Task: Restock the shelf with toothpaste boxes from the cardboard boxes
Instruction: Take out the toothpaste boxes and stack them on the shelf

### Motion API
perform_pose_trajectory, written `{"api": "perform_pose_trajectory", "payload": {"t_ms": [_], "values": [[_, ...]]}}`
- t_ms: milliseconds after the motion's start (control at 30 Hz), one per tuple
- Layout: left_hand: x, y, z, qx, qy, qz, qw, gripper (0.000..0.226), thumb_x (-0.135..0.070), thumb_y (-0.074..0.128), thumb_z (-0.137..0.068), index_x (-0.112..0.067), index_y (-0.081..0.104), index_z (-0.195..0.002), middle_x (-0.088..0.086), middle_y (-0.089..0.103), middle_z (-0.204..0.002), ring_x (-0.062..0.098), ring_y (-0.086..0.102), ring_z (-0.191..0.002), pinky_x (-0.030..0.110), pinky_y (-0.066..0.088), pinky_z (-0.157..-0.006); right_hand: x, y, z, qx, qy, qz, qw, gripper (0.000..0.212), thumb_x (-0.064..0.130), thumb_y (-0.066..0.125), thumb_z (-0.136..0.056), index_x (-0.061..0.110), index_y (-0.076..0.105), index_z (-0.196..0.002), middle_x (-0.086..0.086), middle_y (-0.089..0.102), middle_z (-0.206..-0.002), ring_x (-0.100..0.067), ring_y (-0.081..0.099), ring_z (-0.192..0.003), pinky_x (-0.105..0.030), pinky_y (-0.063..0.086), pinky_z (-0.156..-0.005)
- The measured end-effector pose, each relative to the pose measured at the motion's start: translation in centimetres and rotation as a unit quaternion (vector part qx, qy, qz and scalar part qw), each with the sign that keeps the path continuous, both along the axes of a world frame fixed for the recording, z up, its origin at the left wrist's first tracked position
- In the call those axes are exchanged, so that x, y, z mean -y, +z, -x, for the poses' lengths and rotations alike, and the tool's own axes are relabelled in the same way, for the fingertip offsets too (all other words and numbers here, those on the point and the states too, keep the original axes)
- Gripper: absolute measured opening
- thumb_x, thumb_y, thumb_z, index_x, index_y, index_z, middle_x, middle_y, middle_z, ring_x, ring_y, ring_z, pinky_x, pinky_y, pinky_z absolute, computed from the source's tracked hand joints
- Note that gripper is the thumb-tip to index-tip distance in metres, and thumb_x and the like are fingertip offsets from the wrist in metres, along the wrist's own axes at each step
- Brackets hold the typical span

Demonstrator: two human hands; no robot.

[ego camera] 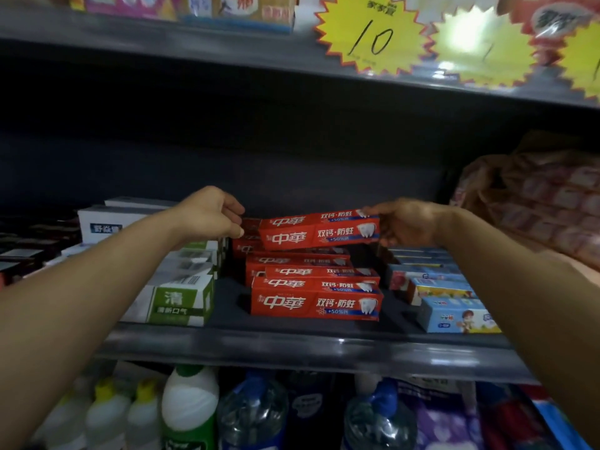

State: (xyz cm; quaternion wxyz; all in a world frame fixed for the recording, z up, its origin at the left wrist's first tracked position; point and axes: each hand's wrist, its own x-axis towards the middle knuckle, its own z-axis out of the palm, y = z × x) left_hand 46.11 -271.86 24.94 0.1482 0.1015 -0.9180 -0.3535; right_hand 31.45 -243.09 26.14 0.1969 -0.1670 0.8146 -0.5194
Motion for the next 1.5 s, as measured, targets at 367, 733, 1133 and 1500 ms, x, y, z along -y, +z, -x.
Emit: {"api": "perform_pose_trajectory", "payload": {"t_ms": [367, 733, 1133, 1500], "values": [[2.0, -1.1, 2.3, 0.02, -0.025, 0.019, 0.999, 0.046, -0.004, 0.072, -0.082, -0.009, 0.058, -0.126, 0.004, 0.065, -0.111, 0.018, 0.062, -0.104, 0.031, 0.049, -0.095, 3.2, -1.1, 2.3, 0.039, -0.026, -0.05, 0.998, 0.034, 0.041, 0.046, -0.095, 0.009, 0.059, -0.096, -0.006, 0.063, -0.074, -0.015, 0.055, -0.066, -0.025, 0.044, -0.062], [0.8, -2.2, 3.9, 0.038, -0.04, 0.013, 0.998, 0.048, -0.004, 0.071, -0.083, -0.009, 0.056, -0.129, 0.007, 0.064, -0.121, 0.016, 0.06, -0.101, 0.025, 0.046, -0.084, 2.5, -2.5, 3.1, 0.059, -0.066, -0.06, 0.994, 0.021, 0.026, 0.056, -0.093, 0.011, 0.054, -0.108, -0.015, 0.059, -0.109, -0.03, 0.064, -0.097, -0.039, 0.058, -0.078], [-0.3, -2.4, 4.7, 0.042, -0.043, 0.025, 0.998, 0.05, -0.005, 0.072, -0.082, -0.01, 0.055, -0.129, 0.006, 0.063, -0.119, 0.017, 0.06, -0.103, 0.029, 0.049, -0.088, 3.2, -2.8, 3.7, -0.163, 0.053, -0.295, 0.94, 0.033, 0.011, 0.073, -0.08, 0.019, 0.055, -0.107, -0.003, 0.06, -0.117, -0.02, 0.061, -0.104, -0.031, 0.055, -0.085], [-0.1, -2.7, 5.6, 0.063, -0.02, 0.081, 0.995, 0.051, -0.007, 0.073, -0.081, -0.015, 0.056, -0.129, 0.002, 0.062, -0.119, 0.018, 0.06, -0.107, 0.036, 0.049, -0.098, 3.8, -1.8, 3.7, -0.307, 0.075, -0.361, 0.877, 0.025, 0.024, 0.072, -0.081, 0.024, 0.057, -0.1, 0.006, 0.06, -0.105, -0.013, 0.057, -0.097, -0.03, 0.045, -0.084]]}}
